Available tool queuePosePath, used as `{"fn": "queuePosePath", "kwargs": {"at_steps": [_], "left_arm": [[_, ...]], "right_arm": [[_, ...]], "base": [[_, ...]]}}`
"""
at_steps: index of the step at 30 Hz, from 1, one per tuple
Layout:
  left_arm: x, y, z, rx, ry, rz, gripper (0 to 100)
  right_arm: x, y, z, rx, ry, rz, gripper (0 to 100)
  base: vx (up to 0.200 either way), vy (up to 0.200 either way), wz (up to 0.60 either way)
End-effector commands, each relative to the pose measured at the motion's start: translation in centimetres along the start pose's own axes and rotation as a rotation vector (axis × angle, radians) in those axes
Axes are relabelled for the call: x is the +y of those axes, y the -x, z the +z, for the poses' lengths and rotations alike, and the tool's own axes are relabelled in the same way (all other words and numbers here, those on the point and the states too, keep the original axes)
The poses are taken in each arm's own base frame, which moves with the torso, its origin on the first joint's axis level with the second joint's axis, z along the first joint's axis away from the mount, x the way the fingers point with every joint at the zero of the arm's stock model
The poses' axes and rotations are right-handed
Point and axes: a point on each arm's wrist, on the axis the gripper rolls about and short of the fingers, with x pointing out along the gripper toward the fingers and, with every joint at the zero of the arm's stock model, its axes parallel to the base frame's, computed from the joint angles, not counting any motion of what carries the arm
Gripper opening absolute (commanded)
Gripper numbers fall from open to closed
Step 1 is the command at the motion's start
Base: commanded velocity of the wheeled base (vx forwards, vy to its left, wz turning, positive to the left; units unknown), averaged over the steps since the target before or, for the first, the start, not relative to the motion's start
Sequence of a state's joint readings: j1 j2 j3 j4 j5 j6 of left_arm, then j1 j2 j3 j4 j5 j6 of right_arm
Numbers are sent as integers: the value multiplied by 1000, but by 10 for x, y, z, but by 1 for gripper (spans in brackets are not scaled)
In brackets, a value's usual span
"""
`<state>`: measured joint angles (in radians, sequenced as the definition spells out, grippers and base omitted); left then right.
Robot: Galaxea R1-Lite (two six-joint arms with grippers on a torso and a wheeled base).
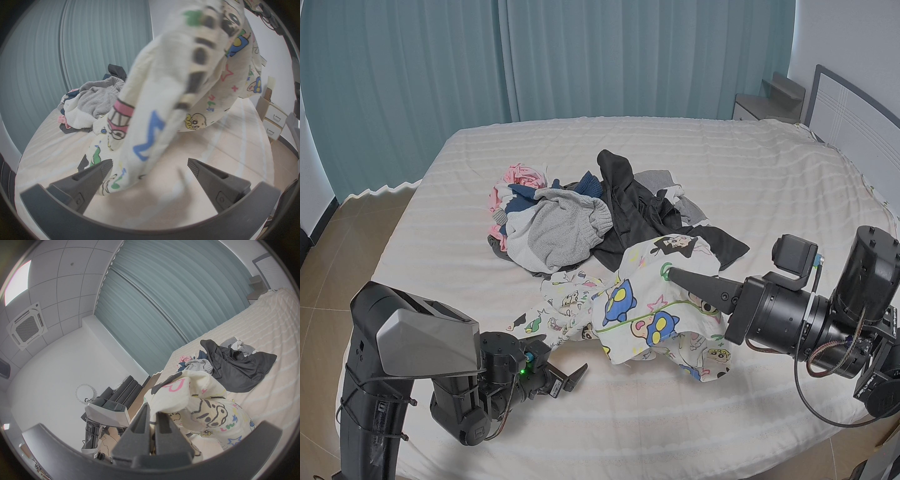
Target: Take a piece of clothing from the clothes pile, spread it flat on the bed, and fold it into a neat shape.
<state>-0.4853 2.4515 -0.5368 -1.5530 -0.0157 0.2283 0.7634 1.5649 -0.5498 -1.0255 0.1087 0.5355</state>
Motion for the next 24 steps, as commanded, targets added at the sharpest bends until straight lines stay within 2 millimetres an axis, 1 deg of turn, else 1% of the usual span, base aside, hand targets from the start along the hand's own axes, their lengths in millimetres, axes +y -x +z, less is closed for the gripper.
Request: {"fn": "queuePosePath", "kwargs": {"at_steps": [1,3,4,8,12,15,16,17,18,23,24], "left_arm": [[5,-3,8,-44,2,26,100],[6,-4,8,-47,3,38,100],[6,-5,9,-49,3,40,0],[4,-3,7,-35,1,47,0],[7,1,11,-23,16,140,0],[8,2,19,-49,101,174,0],[8,3,19,-52,105,174,0],[10,8,27,-73,132,175,0],[10,11,31,-82,141,174,0],[13,37,45,-109,226,176,0],[13,39,46,-109,234,176,0]], "right_arm": [[0,0,0,-1,0,2,0],[0,0,0,-1,0,2,0],[0,0,0,0,0,1,0],[-1,0,0,-2,0,-5,0],[-2,1,0,-2,0,-9,0],[-2,1,0,-3,1,-10,0],[-2,1,0,-3,0,-10,0],[-2,1,1,-5,0,-11,0],[-2,2,1,-7,0,-11,0],[0,7,6,-33,4,-16,0],[0,8,6,-31,4,-16,0]], "base": [[0,0,0],[0,0,0],[0,0,0],[0,0,0],[0,0,0],[0,0,0],[0,0,0],[0,0,0],[0,0,0],[0,0,0],[0,0,0]]}}
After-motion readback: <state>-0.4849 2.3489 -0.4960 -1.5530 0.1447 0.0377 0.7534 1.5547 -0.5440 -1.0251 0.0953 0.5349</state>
